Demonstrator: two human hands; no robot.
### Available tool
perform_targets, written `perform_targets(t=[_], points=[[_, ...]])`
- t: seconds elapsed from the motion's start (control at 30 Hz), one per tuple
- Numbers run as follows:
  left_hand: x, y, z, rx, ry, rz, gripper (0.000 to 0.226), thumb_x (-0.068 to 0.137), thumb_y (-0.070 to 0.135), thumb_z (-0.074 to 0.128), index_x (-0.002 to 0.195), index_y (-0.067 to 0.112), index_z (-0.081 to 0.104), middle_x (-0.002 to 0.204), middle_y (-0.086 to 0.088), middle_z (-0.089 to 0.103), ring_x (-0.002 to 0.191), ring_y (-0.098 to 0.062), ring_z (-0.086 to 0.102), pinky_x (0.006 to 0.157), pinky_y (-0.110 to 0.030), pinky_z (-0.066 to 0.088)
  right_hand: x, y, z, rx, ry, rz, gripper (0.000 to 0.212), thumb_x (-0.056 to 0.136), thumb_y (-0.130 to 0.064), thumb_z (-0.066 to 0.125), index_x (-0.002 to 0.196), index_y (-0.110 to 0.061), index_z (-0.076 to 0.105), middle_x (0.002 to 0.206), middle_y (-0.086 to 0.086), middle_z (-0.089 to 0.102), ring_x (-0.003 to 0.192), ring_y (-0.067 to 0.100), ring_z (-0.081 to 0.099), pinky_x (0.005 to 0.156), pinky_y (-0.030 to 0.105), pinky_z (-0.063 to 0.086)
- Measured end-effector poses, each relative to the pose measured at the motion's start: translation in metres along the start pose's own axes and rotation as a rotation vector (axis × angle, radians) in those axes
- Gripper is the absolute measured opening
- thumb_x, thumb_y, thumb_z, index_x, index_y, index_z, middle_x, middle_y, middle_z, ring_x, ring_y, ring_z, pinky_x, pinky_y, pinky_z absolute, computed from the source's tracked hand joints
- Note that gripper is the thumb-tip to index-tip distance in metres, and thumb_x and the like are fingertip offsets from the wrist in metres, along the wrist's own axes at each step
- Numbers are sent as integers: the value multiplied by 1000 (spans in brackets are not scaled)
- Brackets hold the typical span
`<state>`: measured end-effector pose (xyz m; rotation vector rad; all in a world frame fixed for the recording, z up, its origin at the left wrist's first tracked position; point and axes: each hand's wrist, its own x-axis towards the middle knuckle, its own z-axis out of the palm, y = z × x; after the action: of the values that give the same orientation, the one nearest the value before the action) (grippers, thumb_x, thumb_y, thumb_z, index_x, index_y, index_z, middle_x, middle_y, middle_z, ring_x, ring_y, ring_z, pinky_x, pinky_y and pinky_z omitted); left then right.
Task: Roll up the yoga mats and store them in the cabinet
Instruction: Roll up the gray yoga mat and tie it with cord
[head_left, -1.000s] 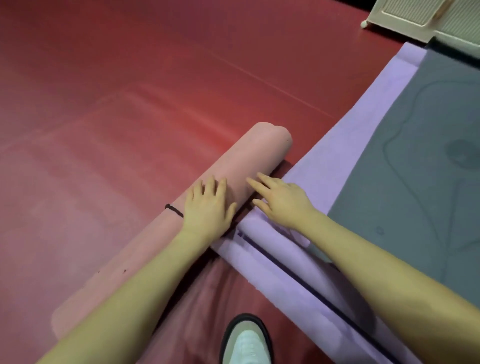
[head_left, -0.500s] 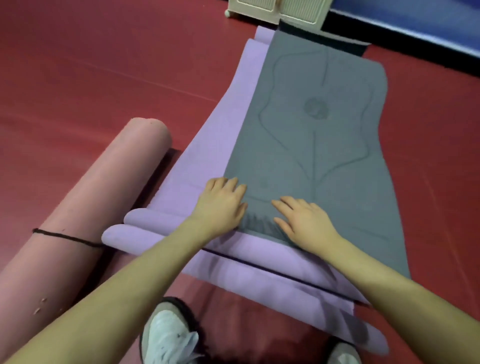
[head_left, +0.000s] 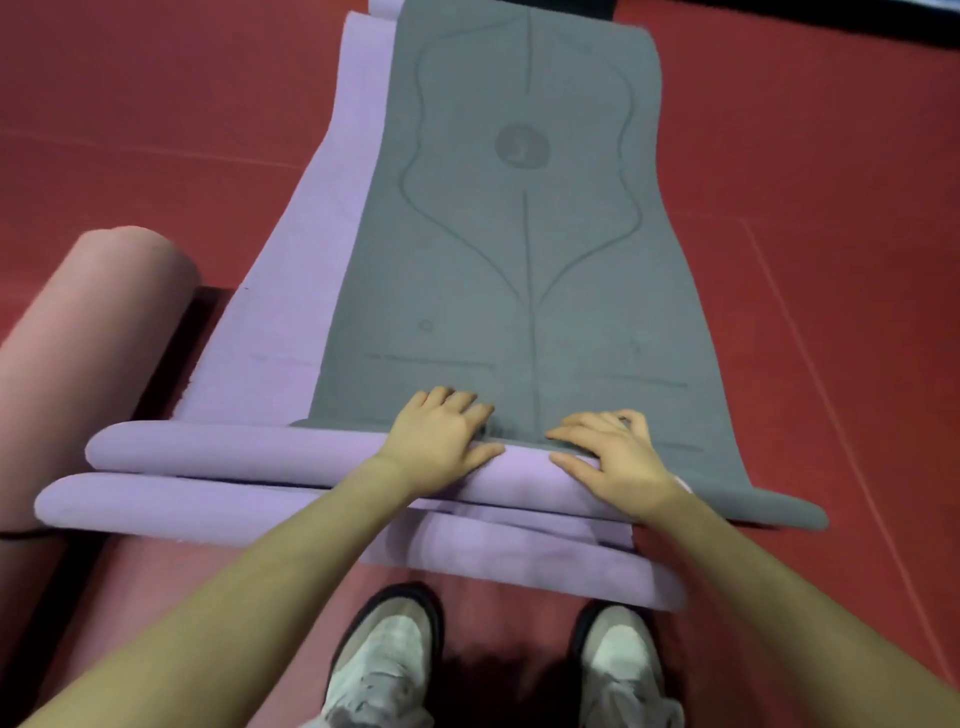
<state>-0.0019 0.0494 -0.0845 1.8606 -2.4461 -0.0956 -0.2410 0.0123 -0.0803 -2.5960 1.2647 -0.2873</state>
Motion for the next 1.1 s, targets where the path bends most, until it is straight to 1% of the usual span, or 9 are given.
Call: perform_targets(t=[0.13,0.23,0.3,0.4,0.5,0.63,0.87,0.97,1.1], points=[[3,0,9,-25,50,39,55,81,54,40,106,17,71,108,-9,70,92,-32,67,75,-37,54,11,3,7,196,48,45,42,74,-59,44,90,-31,72,78,-12,66,81,5,54,85,21,15],[-8,2,17,-102,80,75,47,89,48,37,107,21,72,111,-3,70,95,-28,67,78,-34,52,8,4,10,342,143,76,40,72,-56,47,87,-29,72,71,-20,58,78,-4,46,91,13,13],[-16,7,19,-170,105,17,45,91,48,36,104,25,73,110,3,70,96,-24,67,79,-32,51,4,5,12,393,139,94,38,74,-52,47,87,-28,72,69,-26,55,77,-7,47,92,13,14],[-23,16,24,-228,125,-51,42,89,50,40,100,27,74,108,6,71,95,-25,65,80,-29,45,-5,6,19,271,106,50,28,75,-48,53,84,-29,72,69,-26,54,79,-1,48,86,21,16],[-34,23,33,-251,162,37,41,88,52,44,100,26,74,102,8,70,92,-19,57,76,-26,33,-29,3,28,210,83,29,25,76,-50,52,76,-31,68,70,-19,58,77,2,47,77,24,15],[-41,28,36,-293,194,93,38,89,48,45,103,27,73,100,9,68,91,-16,49,73,-26,31,-47,-9,37,209,135,68,26,81,-42,48,72,-26,65,70,-13,55,72,5,45,74,26,15],[-18,19,25,-122,198,161,50,90,46,43,129,19,59,133,-6,57,118,-29,52,98,-36,27,-8,-2,22,69,331,109,24,91,-30,44,76,-21,60,77,-8,53,74,12,41,80,28,16],[-2,12,20,-117,96,112,60,89,50,37,138,18,50,145,-3,46,132,-30,43,108,-41,18,18,5,21,-57,417,56,22,91,-23,46,75,-16,58,75,-2,52,72,15,40,81,33,20],[28,1,15,-156,4,107,64,89,56,28,140,22,47,148,-2,42,138,-29,35,110,-49,19,34,16,26,-127,430,85,22,91,-28,48,79,-13,60,80,1,54,76,21,44,82,37,23]])
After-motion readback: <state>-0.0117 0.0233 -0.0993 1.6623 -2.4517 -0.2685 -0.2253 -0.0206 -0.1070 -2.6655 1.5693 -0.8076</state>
